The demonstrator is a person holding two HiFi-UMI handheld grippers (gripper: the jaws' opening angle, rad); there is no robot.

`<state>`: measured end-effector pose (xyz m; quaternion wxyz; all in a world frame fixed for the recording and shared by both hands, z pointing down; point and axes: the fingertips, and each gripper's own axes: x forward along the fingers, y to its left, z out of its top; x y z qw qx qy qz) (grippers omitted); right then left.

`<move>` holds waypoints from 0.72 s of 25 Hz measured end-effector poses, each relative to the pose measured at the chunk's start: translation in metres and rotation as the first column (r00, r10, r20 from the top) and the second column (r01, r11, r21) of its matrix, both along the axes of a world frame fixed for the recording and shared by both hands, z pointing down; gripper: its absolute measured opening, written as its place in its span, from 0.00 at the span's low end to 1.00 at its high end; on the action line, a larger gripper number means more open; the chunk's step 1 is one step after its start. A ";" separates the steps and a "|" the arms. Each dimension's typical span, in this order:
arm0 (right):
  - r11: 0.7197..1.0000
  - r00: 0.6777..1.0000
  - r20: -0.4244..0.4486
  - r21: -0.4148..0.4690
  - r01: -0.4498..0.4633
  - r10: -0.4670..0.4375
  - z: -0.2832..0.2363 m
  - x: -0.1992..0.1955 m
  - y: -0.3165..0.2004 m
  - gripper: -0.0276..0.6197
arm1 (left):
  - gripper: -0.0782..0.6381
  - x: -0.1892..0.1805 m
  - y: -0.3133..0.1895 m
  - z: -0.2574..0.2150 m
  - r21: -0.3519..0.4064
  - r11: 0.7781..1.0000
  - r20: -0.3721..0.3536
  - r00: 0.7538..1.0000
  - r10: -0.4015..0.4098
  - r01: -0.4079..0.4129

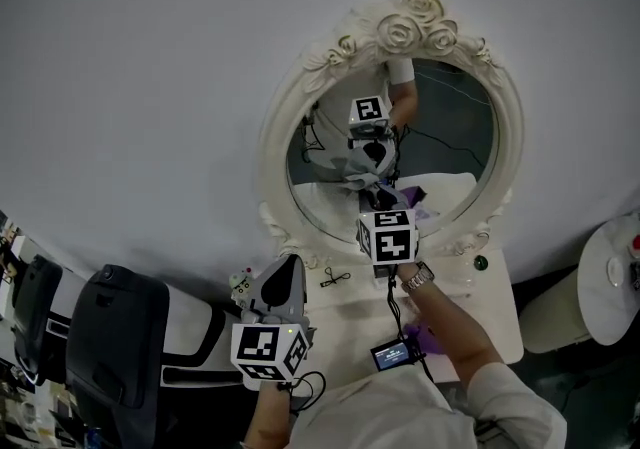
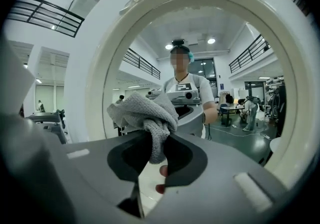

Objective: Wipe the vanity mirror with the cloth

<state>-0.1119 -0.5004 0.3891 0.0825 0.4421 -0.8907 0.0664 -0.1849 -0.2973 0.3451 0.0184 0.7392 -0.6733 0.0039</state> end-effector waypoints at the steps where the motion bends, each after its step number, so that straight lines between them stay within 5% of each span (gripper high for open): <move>1: 1.000 1.000 -0.004 -0.004 -0.018 0.018 0.002 0.014 -0.004 0.14 | 0.11 0.009 -0.005 0.000 -0.001 1.000 0.002 1.000 0.017 -0.017; 18: 0.968 0.967 -0.060 -0.022 -0.249 0.247 0.015 0.206 -0.062 0.15 | 0.11 0.131 -0.052 0.004 0.006 0.986 -0.017 0.986 0.166 -0.166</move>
